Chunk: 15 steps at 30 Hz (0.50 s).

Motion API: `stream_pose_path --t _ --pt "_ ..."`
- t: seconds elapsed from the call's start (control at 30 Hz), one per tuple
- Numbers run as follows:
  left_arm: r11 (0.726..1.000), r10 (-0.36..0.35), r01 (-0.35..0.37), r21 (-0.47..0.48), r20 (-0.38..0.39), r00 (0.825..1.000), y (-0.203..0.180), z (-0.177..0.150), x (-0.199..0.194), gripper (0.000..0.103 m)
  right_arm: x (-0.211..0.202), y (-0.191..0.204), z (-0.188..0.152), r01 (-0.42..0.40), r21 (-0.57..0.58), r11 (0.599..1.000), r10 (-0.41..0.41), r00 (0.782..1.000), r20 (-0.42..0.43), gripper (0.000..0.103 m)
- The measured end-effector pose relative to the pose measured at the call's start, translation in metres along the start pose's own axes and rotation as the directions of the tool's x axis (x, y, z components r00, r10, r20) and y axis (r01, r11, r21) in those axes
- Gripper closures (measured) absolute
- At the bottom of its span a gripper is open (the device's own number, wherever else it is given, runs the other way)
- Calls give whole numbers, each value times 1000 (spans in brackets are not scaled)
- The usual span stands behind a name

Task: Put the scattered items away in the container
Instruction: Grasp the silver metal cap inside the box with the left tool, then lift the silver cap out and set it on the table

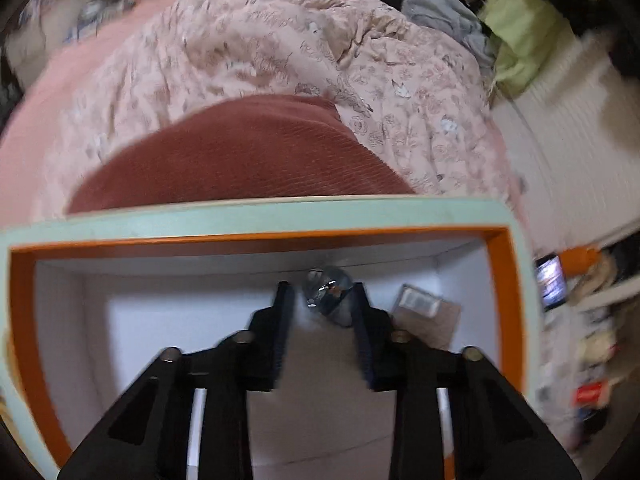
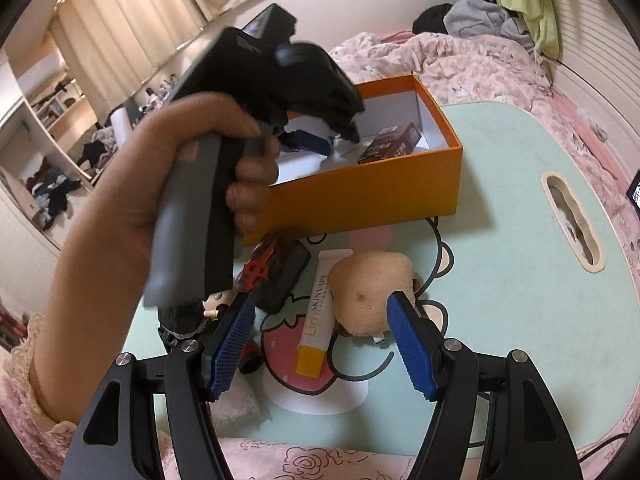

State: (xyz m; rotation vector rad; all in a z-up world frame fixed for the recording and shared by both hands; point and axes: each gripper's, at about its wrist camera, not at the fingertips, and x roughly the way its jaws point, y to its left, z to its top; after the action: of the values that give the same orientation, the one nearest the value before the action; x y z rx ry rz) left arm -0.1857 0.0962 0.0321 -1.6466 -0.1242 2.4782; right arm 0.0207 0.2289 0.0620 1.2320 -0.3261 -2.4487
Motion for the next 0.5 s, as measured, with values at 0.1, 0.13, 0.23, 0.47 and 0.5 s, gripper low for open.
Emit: stream_pose_path --t 0.1,0.13,0.23,0.47,0.5 --pt "999 18 -18 30 18 1000 6 -1 -4 78 0 0 0 0 -1 1000 0 1000 -1 34" --pt "1000 7 -7 21 31 1000 11 -2 -8 78 0 0 0 0 -1 1000 0 1000 -3 34" --pt "997 -72 73 -9 97 993 28 -10 -36 78 0 0 -1 2 -6 1000 -2 1000 -5 34" --pt "983 -186 179 51 260 948 64 -76 -139 78 0 0 -2 4 -7 1000 -4 1000 -7 34" --pt "983 -186 175 62 260 948 68 -86 -143 78 0 0 -2 3 -8 1000 -3 1000 -10 34"
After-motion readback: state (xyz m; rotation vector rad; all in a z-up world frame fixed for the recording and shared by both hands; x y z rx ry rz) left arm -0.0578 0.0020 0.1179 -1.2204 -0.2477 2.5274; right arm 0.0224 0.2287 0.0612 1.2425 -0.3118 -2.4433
